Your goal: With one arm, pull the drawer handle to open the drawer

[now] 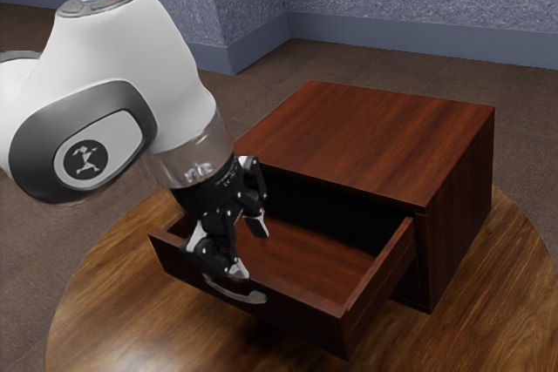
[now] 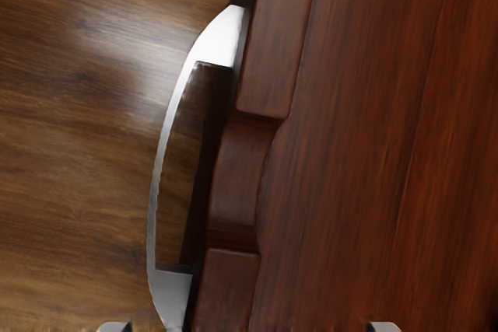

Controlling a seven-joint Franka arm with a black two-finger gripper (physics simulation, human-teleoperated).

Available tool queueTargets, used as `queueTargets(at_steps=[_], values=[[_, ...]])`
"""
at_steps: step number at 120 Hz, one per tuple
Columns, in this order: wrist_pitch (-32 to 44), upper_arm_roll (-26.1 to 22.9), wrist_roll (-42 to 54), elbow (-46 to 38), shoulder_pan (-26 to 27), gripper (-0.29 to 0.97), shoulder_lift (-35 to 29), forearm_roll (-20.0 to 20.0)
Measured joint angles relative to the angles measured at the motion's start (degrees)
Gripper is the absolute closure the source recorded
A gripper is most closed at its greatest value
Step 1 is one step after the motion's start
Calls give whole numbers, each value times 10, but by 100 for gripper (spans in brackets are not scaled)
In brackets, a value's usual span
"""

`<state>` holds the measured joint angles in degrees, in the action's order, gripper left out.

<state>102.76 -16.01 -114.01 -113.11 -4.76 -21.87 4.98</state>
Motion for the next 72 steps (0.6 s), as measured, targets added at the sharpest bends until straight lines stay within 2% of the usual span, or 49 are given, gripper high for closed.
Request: queueTargets(at_steps=[23, 33, 40, 51, 63, 72], values=[[-60, 10, -4, 206, 14, 14, 92, -2], [-121, 52, 28, 341, 41, 10, 142, -7], [-160, 79, 97, 399, 40, 8, 168, -40], [-194, 113, 243, 414, 32, 6, 186, -73], [-180, 140, 402, 347, 26, 5, 189, -88], [-170, 158, 506, 313, 25, 4, 191, -83]])
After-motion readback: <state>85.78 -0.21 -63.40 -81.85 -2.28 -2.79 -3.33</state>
